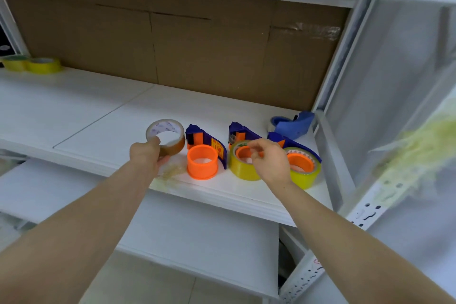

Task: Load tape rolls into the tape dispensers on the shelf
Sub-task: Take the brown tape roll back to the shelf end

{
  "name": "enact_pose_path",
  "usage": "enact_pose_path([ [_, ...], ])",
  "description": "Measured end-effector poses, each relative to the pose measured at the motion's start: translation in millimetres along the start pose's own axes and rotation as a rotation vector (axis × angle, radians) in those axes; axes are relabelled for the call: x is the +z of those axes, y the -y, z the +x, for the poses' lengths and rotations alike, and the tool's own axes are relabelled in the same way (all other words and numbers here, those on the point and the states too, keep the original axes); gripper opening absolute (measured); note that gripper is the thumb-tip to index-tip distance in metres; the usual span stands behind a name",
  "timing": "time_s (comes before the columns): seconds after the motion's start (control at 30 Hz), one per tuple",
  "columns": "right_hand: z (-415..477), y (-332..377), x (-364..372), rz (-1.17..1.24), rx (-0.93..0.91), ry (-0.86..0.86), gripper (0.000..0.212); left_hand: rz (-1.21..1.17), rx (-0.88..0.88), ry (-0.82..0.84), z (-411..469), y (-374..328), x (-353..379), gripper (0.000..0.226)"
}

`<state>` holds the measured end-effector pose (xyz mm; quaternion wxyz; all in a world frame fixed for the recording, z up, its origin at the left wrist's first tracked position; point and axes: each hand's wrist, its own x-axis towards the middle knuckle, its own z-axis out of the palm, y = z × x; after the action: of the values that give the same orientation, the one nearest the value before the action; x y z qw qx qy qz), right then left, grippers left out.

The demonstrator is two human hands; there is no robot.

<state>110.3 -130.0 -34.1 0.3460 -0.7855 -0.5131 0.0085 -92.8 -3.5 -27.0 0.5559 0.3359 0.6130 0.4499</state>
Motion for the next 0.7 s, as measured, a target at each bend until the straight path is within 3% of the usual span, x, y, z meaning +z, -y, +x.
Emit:
enact_pose_path([
  [0.17, 0, 22, 8, 0.047, -0.18, 0.051, 0.03, -0.099, -0.015, 0.033, -10, -2, -4, 0.023],
  [0.3, 12, 70, 28, 0.158, -0.448, 0.296, 0.046, -0.158, 0.022, 0.001, -13, -7, -18, 0.031],
  [0.4, 15, 107, 53, -0.016, -0.548, 0.448, 0.058, -0.162, 0.021, 0.009, -14, -13, -40, 0.034],
  [0.5, 17, 145, 73, -0.135, -0.641, 0.464, 0.042, -0.142, 0.017, 0.016, -3, -19, -73, 0.035],
  [0.7, 20, 247, 148, -0.017, -0.671, 0.405, 0.02, -0.113, 0.061, -0.008, 54, -62, -183, 0.057],
])
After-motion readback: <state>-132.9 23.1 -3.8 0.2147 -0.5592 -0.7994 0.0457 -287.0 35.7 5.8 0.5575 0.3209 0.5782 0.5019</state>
